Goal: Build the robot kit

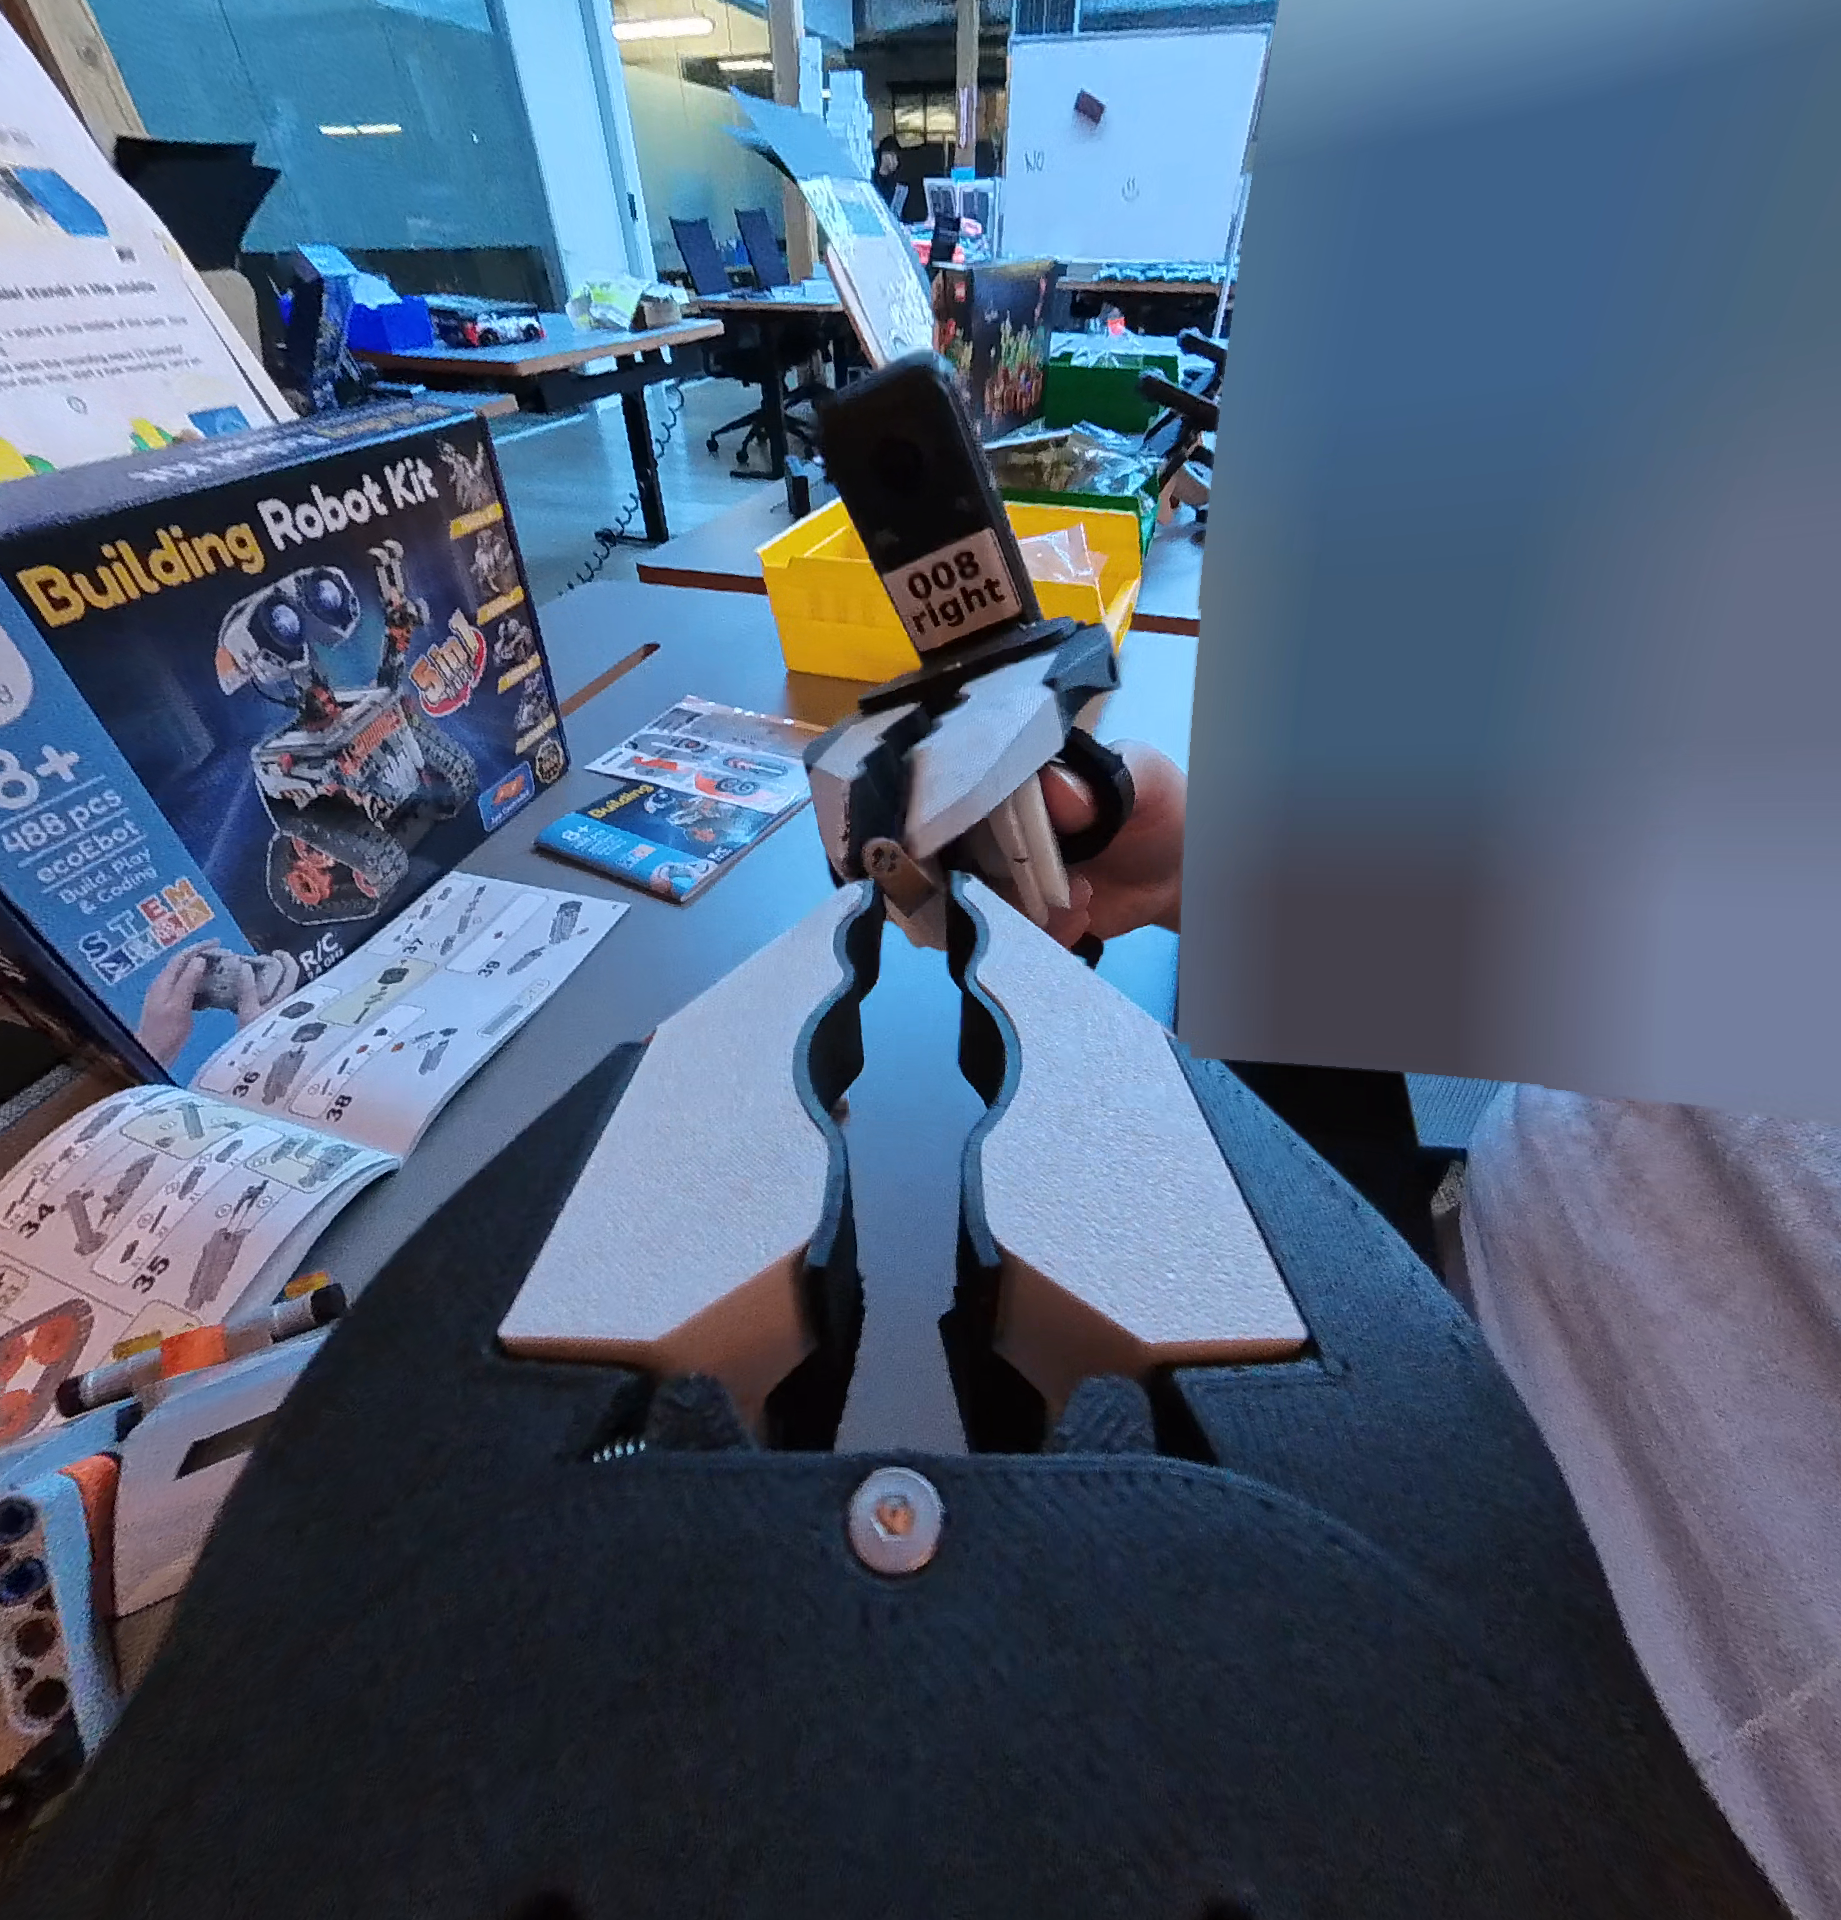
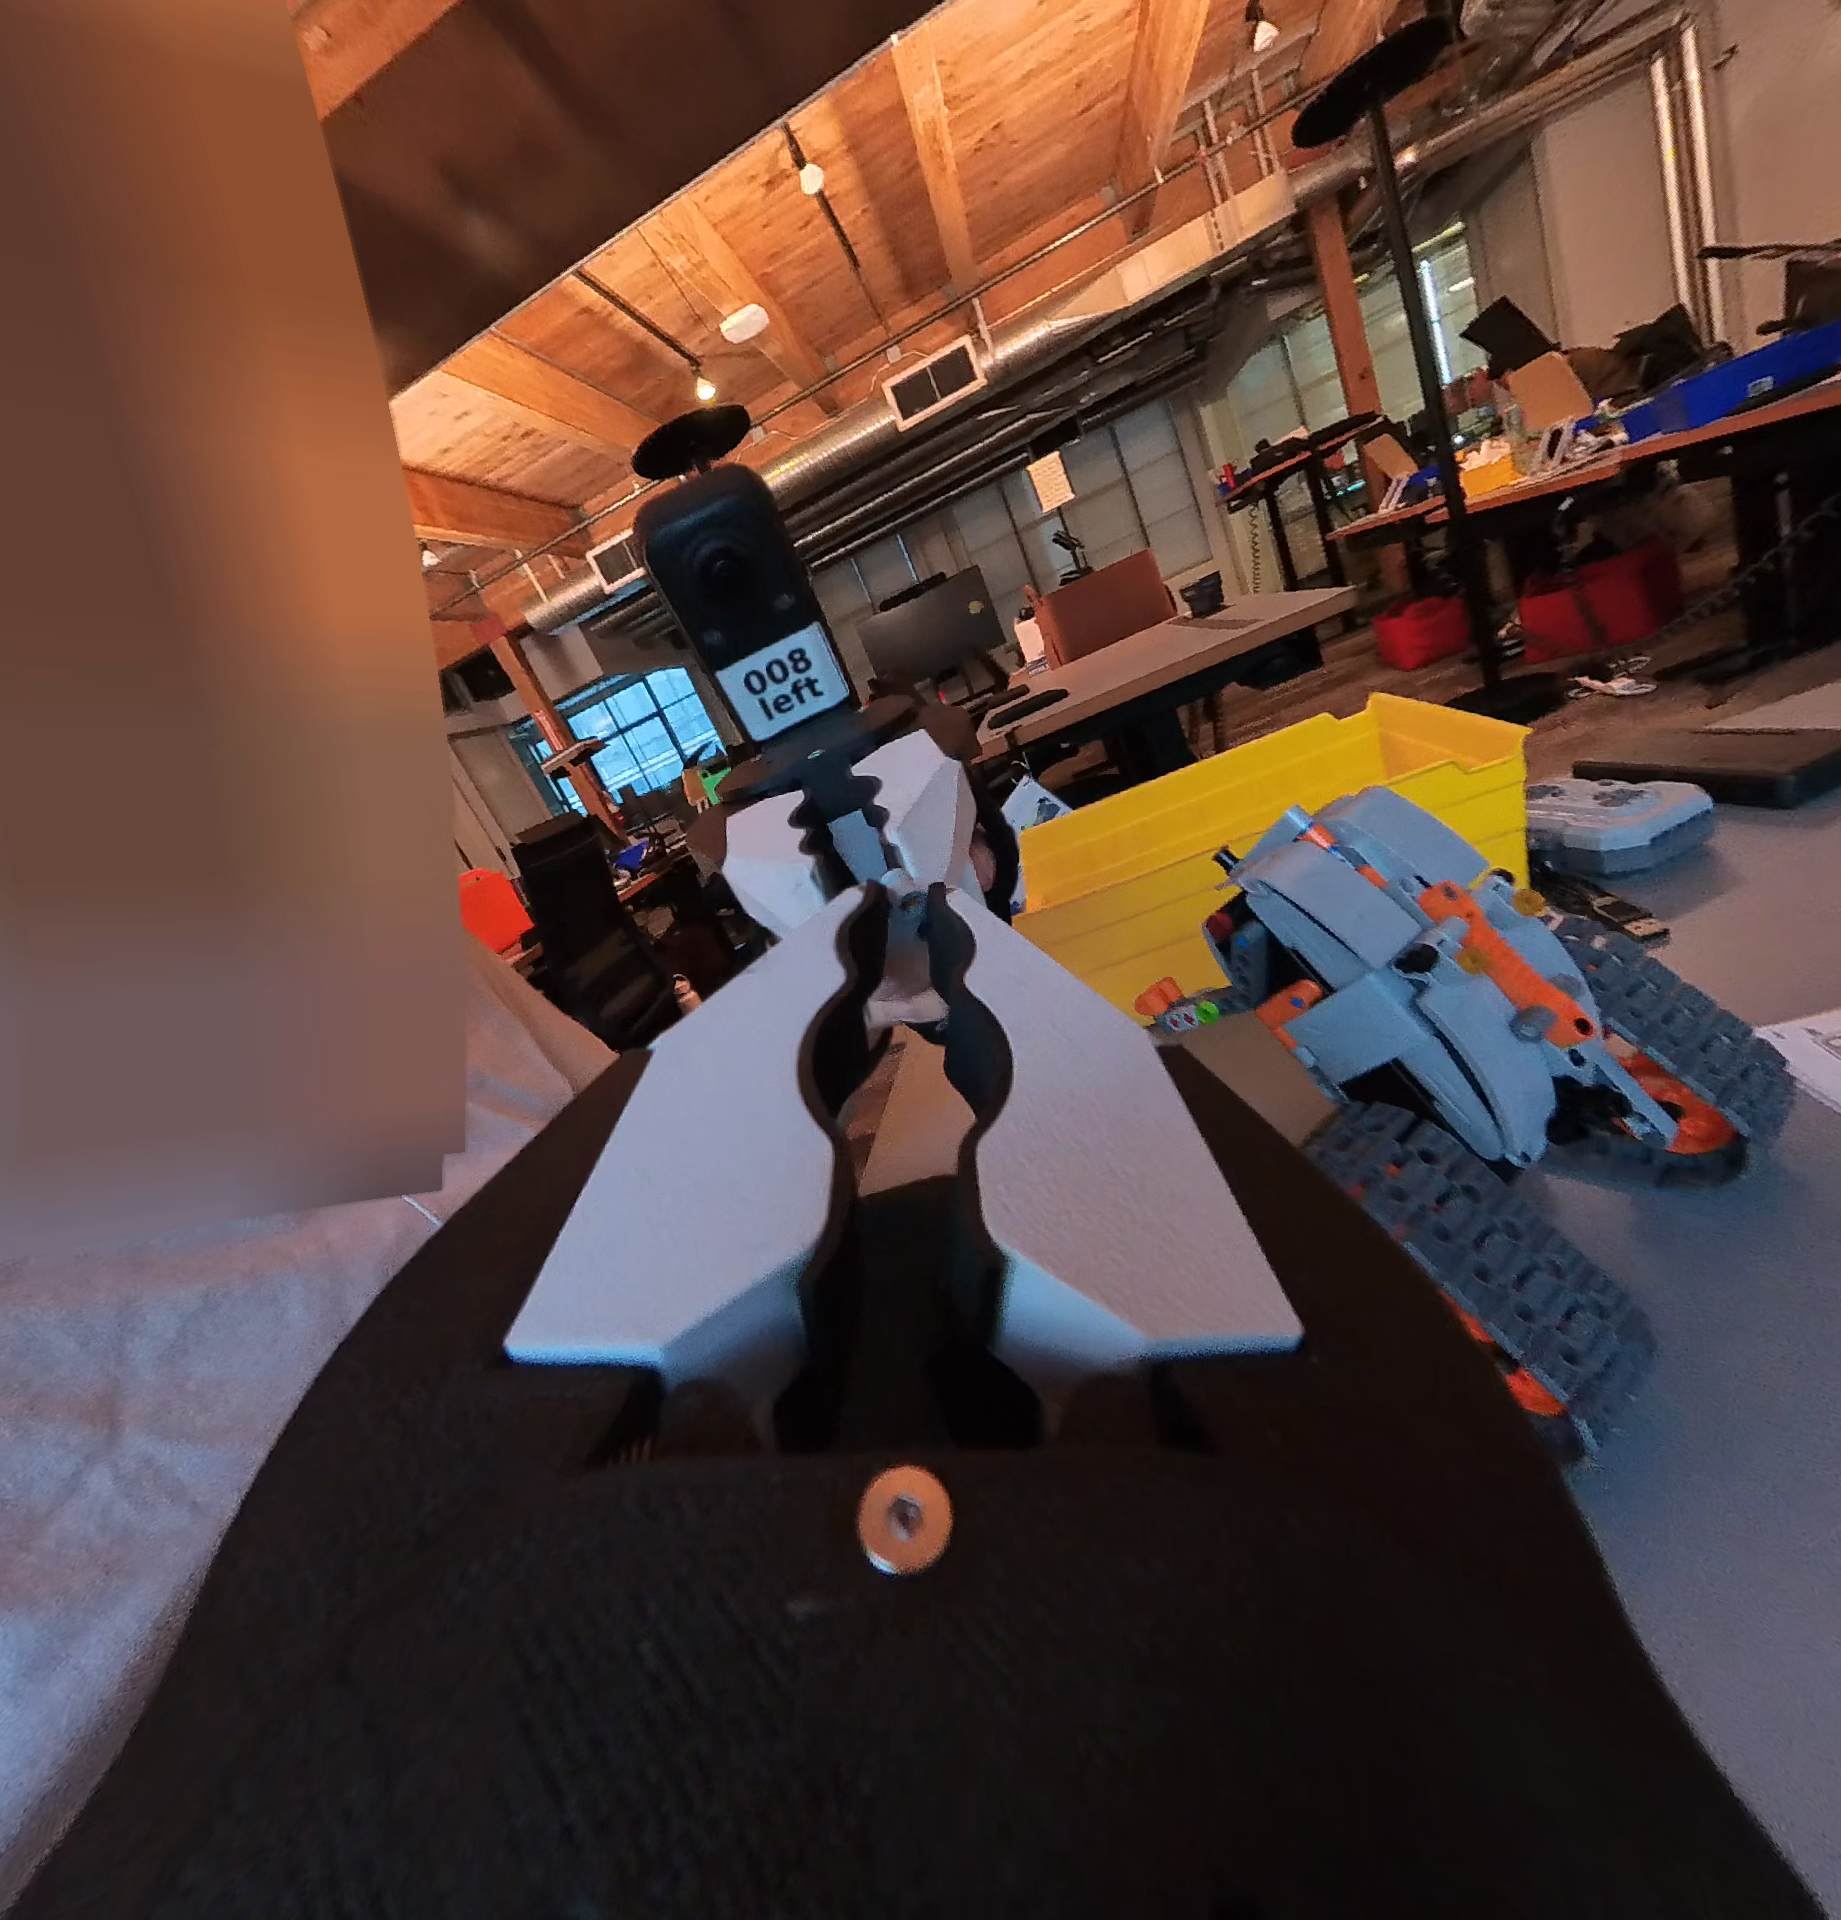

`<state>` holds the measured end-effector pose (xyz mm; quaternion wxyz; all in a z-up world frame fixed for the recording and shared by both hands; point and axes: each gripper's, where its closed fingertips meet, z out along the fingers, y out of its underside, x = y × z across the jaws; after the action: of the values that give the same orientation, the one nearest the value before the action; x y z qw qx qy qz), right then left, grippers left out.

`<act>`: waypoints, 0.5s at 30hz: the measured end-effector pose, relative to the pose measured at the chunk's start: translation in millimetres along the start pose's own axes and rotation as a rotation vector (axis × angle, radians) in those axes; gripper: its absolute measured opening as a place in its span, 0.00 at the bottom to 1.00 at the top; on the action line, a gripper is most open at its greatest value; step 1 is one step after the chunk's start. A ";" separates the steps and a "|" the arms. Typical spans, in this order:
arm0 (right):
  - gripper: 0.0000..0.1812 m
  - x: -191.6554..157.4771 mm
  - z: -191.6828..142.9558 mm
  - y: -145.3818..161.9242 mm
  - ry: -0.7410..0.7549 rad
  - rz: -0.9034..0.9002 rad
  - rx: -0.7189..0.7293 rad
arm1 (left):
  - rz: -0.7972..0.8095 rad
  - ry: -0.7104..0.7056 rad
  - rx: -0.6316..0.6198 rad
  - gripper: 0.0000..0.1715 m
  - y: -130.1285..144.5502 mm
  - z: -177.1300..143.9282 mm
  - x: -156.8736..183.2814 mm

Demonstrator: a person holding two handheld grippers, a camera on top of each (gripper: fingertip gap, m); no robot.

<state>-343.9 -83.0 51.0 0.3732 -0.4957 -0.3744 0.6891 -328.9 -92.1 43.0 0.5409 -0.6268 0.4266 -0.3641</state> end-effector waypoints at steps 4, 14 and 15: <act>0.04 14.4 -15.6 -8.6 0.035 0.036 0.052 | 0.028 -0.034 -0.052 0.13 13.3 -1.2 -8.4; 0.04 139.2 -91.4 23.3 0.515 -0.305 -0.465 | 0.066 -0.298 -0.090 0.10 4.6 -73.7 -63.0; 0.04 146.7 -93.1 25.7 0.517 -0.349 -0.533 | 0.084 -0.342 -0.078 0.11 -6.8 -87.5 -73.4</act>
<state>-291.6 49.2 -52.2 0.4247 -0.6610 -0.5123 0.3468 -435.5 -55.7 63.1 0.5956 -0.6818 0.3679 -0.2125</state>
